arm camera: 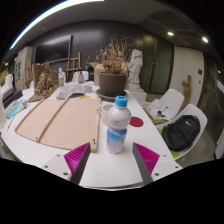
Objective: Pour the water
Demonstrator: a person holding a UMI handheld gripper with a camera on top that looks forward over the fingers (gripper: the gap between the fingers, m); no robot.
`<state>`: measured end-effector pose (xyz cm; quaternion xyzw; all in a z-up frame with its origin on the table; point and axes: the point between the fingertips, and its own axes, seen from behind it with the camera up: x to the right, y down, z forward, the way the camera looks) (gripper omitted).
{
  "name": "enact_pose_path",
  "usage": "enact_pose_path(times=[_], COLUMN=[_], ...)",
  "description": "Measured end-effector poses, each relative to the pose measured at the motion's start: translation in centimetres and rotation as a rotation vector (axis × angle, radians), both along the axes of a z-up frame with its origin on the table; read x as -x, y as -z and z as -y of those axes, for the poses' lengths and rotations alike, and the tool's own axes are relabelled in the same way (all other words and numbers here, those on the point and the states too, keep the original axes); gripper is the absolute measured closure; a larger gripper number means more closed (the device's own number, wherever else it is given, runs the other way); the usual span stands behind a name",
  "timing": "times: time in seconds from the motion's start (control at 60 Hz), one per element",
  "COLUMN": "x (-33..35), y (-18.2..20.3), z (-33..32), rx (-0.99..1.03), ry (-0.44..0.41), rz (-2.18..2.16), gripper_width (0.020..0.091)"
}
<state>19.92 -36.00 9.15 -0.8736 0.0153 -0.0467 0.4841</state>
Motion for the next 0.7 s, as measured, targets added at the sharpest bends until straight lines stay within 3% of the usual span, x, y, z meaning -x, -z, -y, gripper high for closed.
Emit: enact_pose_path(times=[0.15, 0.317, 0.433, 0.7], x=[-2.8, -2.6, -2.4, -2.5], y=[2.3, 3.4, 4.4, 4.3], z=[-4.8, -9.4, -11.0, -11.4], rx=[-0.096, -0.188, -0.2, -0.219], ry=[0.03, -0.012, -0.031, -0.015], rz=[-0.001, 0.005, 0.022, 0.001], gripper_width=[0.0244, 0.0269, 0.055, 0.0748])
